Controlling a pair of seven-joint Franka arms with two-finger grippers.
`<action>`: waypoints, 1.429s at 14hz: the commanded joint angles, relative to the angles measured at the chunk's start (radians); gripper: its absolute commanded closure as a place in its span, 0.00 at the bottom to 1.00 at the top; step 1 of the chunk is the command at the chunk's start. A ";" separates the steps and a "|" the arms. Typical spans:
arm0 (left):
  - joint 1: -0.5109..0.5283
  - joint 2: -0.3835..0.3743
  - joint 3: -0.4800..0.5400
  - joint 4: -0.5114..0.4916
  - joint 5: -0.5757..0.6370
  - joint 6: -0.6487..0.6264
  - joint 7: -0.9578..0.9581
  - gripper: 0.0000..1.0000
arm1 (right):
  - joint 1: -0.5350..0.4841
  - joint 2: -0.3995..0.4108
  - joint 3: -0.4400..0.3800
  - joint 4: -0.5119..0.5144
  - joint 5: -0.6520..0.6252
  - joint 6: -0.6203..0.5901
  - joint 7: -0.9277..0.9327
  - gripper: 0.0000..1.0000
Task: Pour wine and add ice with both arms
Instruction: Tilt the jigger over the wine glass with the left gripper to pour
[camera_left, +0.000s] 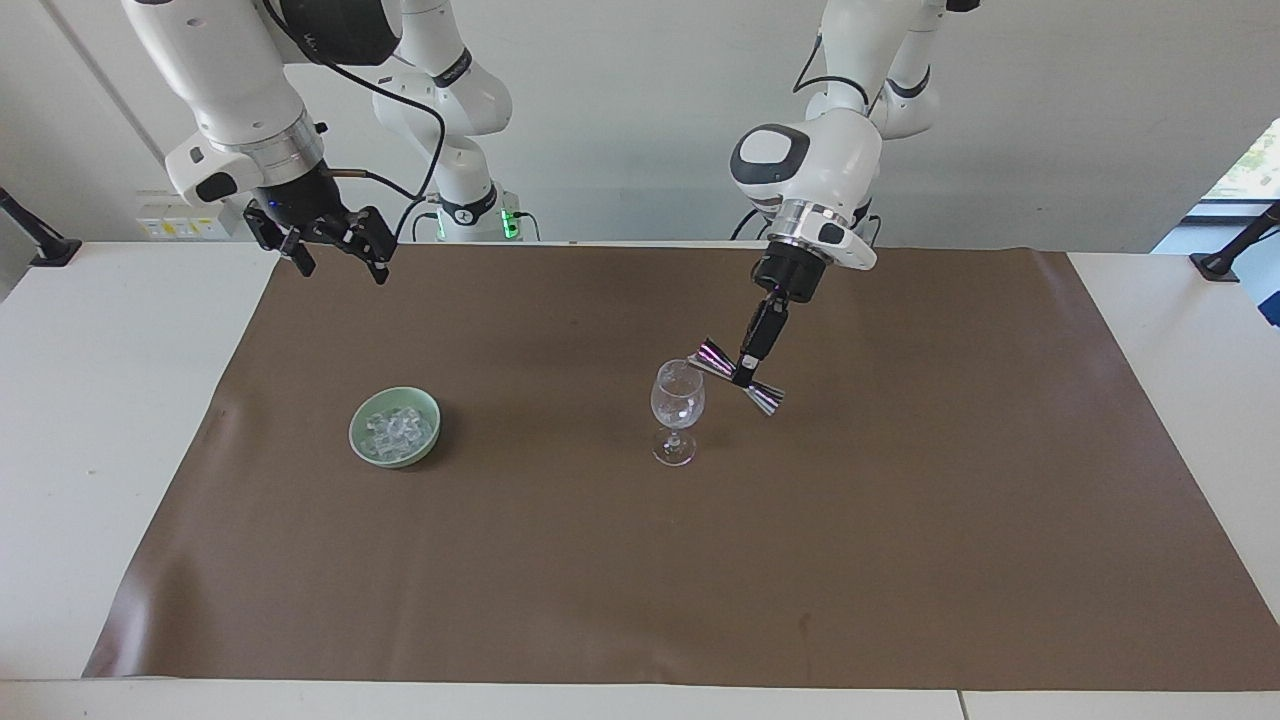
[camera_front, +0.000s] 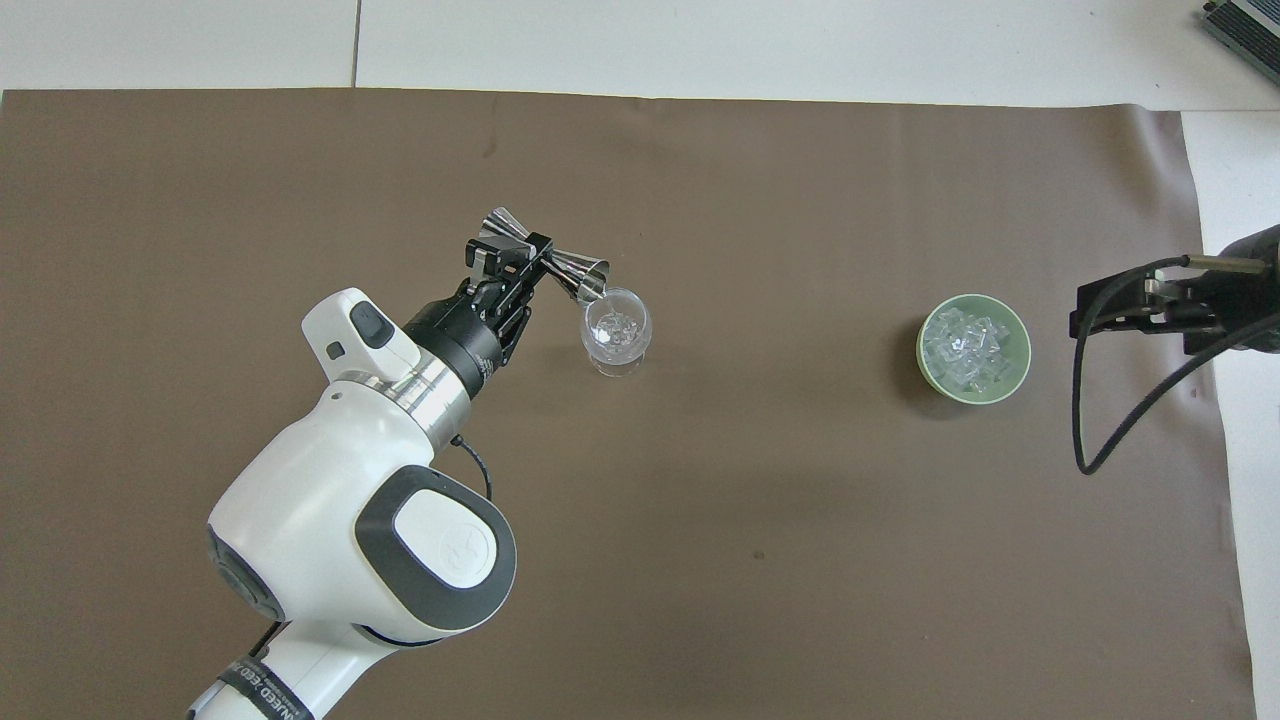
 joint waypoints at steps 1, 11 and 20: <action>-0.011 0.002 0.004 -0.005 0.012 0.027 0.063 1.00 | -0.016 -0.006 0.004 0.000 0.026 0.000 -0.032 0.00; -0.014 0.005 -0.004 -0.001 0.012 0.027 0.252 1.00 | -0.016 -0.006 0.004 0.000 0.024 0.000 -0.032 0.00; -0.028 0.011 -0.018 0.012 0.020 0.068 0.373 1.00 | -0.016 -0.006 0.004 0.000 0.024 0.000 -0.032 0.00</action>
